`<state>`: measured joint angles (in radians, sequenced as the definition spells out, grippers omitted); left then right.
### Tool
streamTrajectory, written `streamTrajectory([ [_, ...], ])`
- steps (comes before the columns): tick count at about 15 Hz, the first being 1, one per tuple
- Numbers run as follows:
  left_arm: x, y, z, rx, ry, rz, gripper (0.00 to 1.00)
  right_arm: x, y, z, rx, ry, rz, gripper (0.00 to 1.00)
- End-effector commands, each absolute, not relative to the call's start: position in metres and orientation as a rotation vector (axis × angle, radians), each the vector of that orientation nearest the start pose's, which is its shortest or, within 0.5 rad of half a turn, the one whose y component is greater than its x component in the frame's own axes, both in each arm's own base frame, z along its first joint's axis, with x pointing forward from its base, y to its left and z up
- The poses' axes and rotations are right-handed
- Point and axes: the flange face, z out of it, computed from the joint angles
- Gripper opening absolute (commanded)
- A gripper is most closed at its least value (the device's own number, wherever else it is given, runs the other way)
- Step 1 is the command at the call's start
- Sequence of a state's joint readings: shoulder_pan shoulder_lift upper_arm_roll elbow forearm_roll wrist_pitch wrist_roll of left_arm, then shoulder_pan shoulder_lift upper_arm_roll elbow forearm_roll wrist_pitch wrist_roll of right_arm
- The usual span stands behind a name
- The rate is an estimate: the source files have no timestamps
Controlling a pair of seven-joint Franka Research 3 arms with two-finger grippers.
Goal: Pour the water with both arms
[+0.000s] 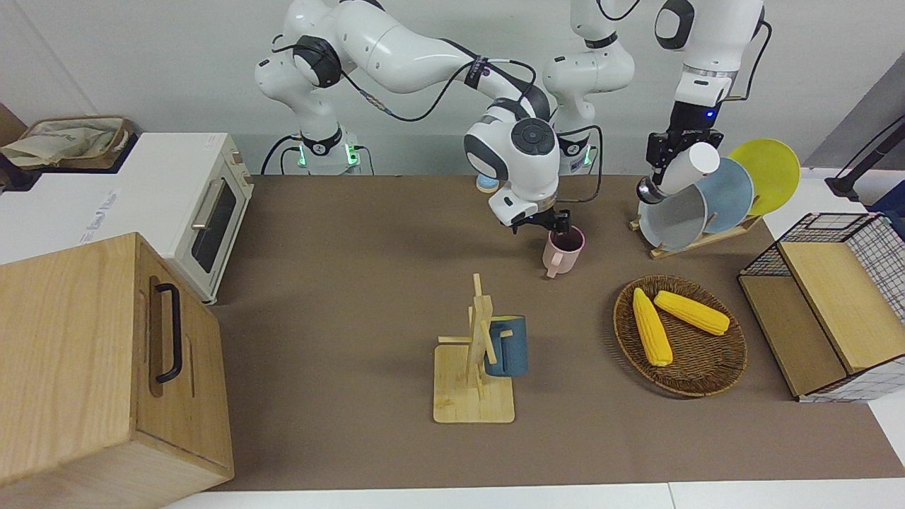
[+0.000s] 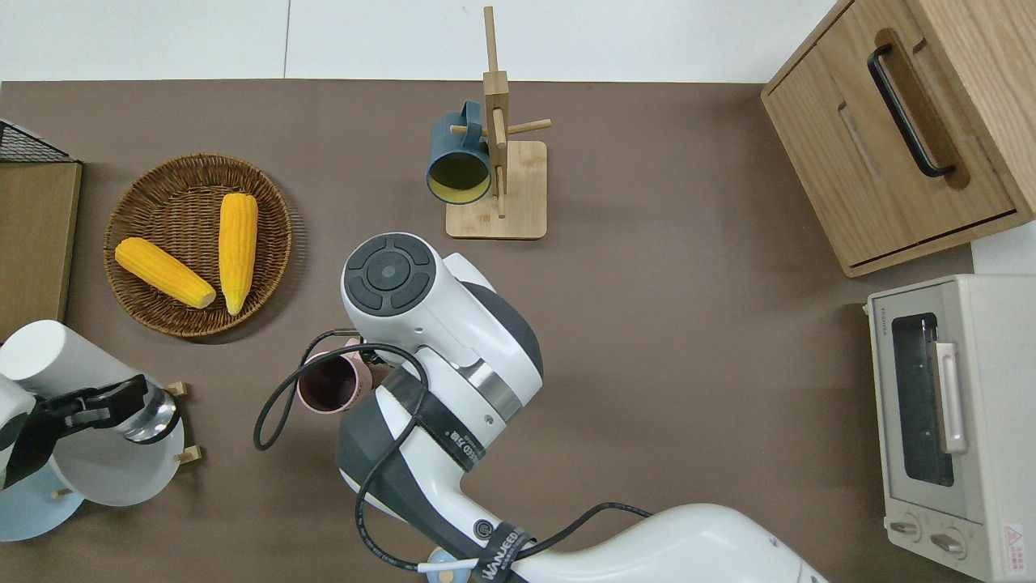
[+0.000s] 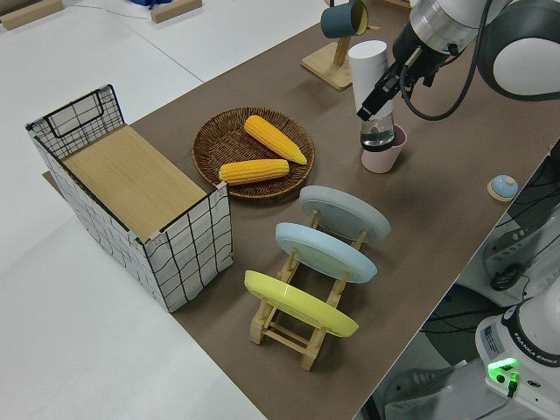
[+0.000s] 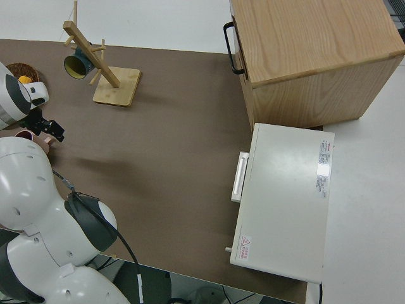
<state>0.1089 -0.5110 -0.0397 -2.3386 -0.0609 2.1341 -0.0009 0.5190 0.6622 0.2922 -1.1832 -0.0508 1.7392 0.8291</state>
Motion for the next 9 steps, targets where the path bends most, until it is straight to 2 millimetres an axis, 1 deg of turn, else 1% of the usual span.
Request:
streamTrajectory([
  [1,0.415,0.003,0.557,-3.097,-0.106,-0.497,0.0,0.564,0.436,0.429,-3.192,-0.211,0.178,0.99],
  [3,0.413,-0.011,0.553,-3.098,-0.103,-0.491,0.0,0.577,0.409,0.45,-3.242,-0.362,0.092,0.99],
  [5,0.408,-0.021,0.549,-3.096,-0.077,-0.482,0.0,0.592,0.373,0.467,-3.252,-0.462,0.074,0.99],
  [6,0.404,-0.029,0.547,-3.098,-0.052,-0.482,0.0,0.603,0.348,0.476,-3.248,-0.516,0.075,0.99],
  [7,0.4,-0.036,0.542,-3.112,-0.035,-0.477,0.0,0.61,0.33,0.485,-3.234,-0.586,0.067,0.99],
  [8,0.396,-0.041,0.539,-3.129,-0.031,-0.488,0.0,0.619,0.305,0.494,-3.231,-0.627,0.059,0.99],
  [9,0.392,-0.047,0.534,-3.145,-0.019,-0.479,0.0,0.629,0.273,0.507,-3.218,-0.674,0.045,0.99],
])
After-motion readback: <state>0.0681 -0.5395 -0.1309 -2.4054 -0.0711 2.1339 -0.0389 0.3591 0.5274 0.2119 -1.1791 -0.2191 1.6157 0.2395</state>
